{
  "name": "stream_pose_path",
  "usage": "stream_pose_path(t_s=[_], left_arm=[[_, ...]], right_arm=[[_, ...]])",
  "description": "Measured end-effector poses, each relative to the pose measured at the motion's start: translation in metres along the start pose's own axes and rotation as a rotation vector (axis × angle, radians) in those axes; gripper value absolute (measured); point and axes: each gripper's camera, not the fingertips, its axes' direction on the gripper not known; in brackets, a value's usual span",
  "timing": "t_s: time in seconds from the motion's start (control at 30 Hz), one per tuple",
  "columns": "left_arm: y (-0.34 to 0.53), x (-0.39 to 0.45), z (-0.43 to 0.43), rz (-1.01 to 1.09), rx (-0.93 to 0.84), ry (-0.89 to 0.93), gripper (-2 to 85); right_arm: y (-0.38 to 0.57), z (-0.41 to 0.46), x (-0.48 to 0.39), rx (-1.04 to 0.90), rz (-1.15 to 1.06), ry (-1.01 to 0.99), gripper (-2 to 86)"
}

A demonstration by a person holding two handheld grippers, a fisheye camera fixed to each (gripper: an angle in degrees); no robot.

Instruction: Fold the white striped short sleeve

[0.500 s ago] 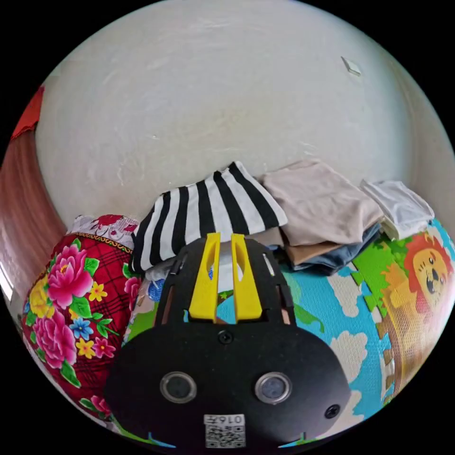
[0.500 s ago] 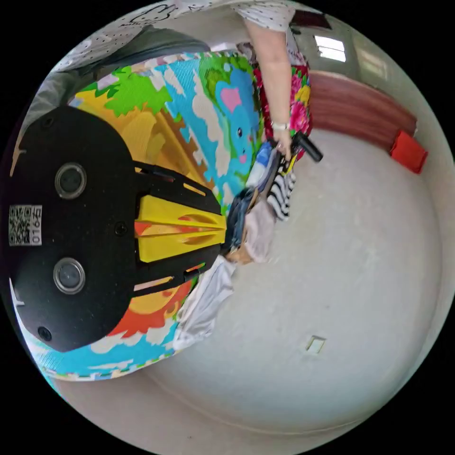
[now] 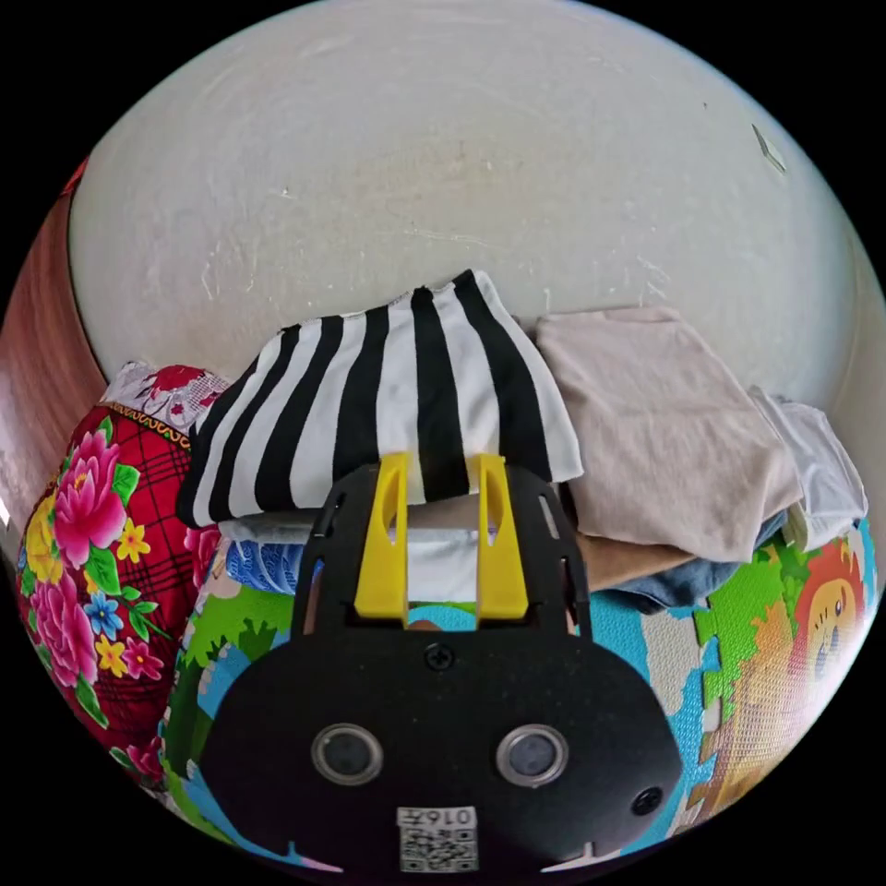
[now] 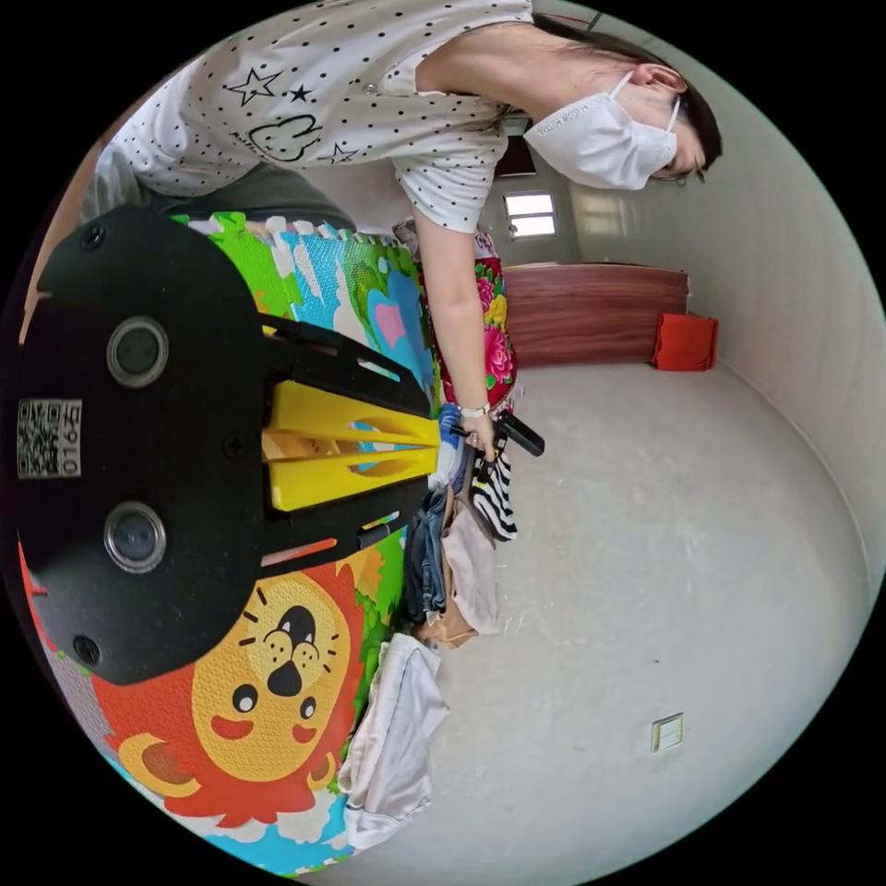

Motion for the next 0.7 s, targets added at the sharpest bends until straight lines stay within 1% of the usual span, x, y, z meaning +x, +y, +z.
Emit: stream_pose_path(t_s=[0.1, 0.17, 0.27, 0.33, 0.37, 0.4, 0.43, 0.5, 0.53, 0.57, 0.6, 0.63, 0.7], left_arm=[[0.009, -0.014, -0.007, 0.024, -0.011, 0.054, 1.6], [0.013, -0.029, -0.018, 0.017, -0.013, 0.106, 0.1], [0.028, -0.059, -0.061, -0.016, 0.084, 0.194, -0.6], [0.042, -0.071, -0.096, 0.043, 0.15, 0.204, -0.8], [0.054, -0.075, -0.123, 0.119, 0.185, 0.224, -0.8], [0.07, -0.077, -0.151, 0.194, 0.226, 0.272, -0.8], [0.079, -0.079, -0.165, 0.223, 0.241, 0.303, -0.8], [0.12, -0.084, -0.217, 0.295, 0.266, 0.467, -0.8], [0.132, -0.086, -0.229, 0.302, 0.272, 0.513, -0.8], [0.155, -0.088, -0.247, 0.294, 0.278, 0.608, -0.7], [0.178, -0.088, -0.26, 0.272, 0.252, 0.704, -0.7], [0.189, -0.088, -0.265, 0.257, 0.235, 0.747, -0.6], [0.237, -0.074, -0.272, 0.264, 0.133, 0.946, -0.3]], right_arm=[[0.0, 0.005, 0.01, -0.044, 0.031, 0.042, -0.4], [-0.005, 0.004, 0.015, -0.035, 0.063, 0.04, -0.4], [-0.012, 0.0, 0.019, 0.01, 0.095, 0.028, -0.4], [-0.018, -0.001, 0.02, 0.033, 0.107, 0.009, -0.4], [-0.022, -0.001, 0.02, 0.051, 0.118, 0.006, -0.3], [-0.024, -0.001, 0.02, 0.057, 0.121, 0.003, -0.3], [-0.029, 0.001, 0.019, 0.059, 0.121, -0.004, -0.3], [-0.038, 0.006, 0.015, 0.054, 0.118, -0.009, -0.2], [-0.045, 0.01, 0.01, 0.043, 0.104, -0.014, -0.2], [-0.054, 0.014, 0.003, 0.026, 0.091, -0.021, 0.0], [-0.059, 0.017, 0.0, 0.013, 0.086, -0.023, 0.1], [-0.069, 0.023, -0.01, -0.026, 0.074, -0.023, 0.3], [-0.086, 0.036, -0.027, -0.115, 0.043, -0.017, 1.0]])
